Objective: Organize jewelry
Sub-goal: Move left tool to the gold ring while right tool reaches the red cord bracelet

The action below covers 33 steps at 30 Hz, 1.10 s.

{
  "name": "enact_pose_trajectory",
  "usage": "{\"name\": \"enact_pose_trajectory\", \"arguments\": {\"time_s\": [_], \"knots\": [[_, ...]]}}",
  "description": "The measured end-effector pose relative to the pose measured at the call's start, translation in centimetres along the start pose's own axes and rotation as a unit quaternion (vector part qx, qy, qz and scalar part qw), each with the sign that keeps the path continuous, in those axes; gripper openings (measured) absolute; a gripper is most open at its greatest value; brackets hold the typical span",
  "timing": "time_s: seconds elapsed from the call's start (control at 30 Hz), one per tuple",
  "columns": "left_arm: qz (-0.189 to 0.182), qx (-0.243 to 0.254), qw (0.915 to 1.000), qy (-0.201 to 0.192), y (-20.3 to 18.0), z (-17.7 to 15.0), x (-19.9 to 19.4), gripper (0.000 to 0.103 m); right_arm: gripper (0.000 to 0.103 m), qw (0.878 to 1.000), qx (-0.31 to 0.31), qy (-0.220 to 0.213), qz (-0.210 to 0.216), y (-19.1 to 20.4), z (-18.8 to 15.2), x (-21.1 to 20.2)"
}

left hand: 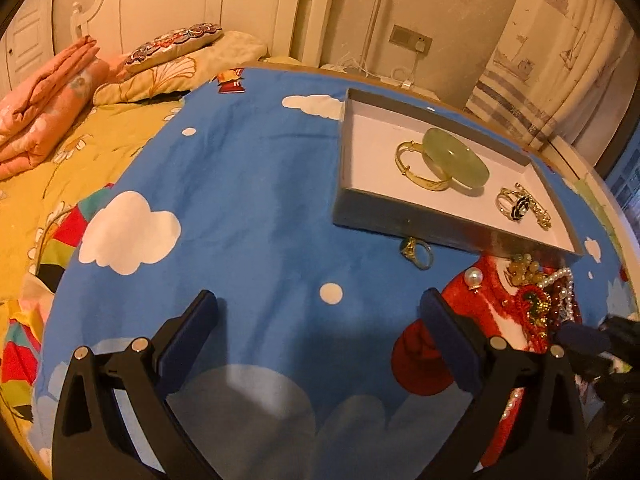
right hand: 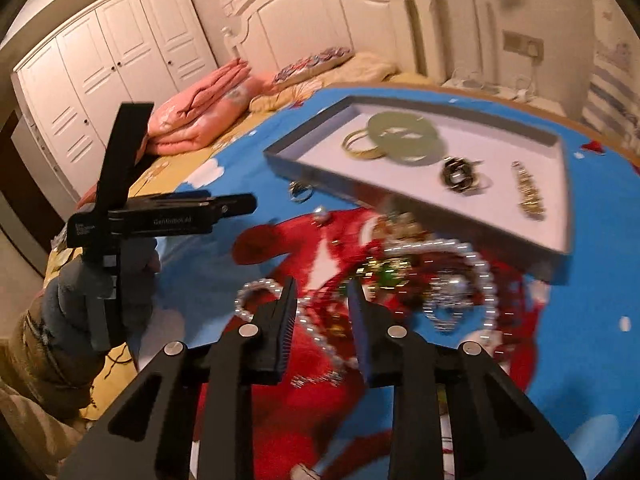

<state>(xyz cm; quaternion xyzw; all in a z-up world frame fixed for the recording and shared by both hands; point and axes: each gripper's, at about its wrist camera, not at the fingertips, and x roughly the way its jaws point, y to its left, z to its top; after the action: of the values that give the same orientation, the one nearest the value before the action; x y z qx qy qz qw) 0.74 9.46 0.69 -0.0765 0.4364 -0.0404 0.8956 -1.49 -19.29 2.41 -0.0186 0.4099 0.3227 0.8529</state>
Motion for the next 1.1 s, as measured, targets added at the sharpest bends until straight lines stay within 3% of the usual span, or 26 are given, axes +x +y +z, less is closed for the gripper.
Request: {"name": "enact_pose_trajectory", "arguments": {"time_s": [0.13,0.23,0.33,0.53,0.83,0.9,1.03,1.1], "knots": [[-0.012,-0.008,0.9999,-0.003,0.2,0.2,-0.1,0.101,0.025,1.0,0.006,0.023,-0.009,0.0,-0.2,1.2],[-0.019,-0.01,0.9998,-0.004,0.3,0.3,-0.1,0.101,0.01,1.0,0.008,0.023,-0.01,-0.1,-0.4,1.0],[-0.019,-0.011,0.9997,-0.005,0.3,0.2,-0.1,0.101,0.008,1.0,0.008,0.013,-0.003,-0.1,-0.6,0.5],[-0.016,-0.008,0.9998,-0.003,0.3,0.2,-0.2,0.101,0.007,0.997,0.047,-0.042,0.042,-1.5,-0.3,-2.3],[0.023,0.054,0.9983,0.005,-2.5,0.7,0.3,0.099,0.007,0.993,0.067,-0.092,0.03,-3.1,0.0,-5.0],[0.016,0.064,0.9978,0.006,-3.4,1.1,0.5,0.096,0.007,0.992,0.068,-0.096,0.032,-3.2,0.0,-5.2],[0.008,0.077,0.9967,0.021,-5.0,1.8,1.8,0.077,0.007,0.992,0.067,-0.1,0.031,-3.3,-0.1,-5.5],[0.012,0.087,0.9958,0.025,-6.0,2.1,2.5,0.076,0.007,0.992,0.063,-0.103,0.028,-3.3,-0.1,-5.6]]}}
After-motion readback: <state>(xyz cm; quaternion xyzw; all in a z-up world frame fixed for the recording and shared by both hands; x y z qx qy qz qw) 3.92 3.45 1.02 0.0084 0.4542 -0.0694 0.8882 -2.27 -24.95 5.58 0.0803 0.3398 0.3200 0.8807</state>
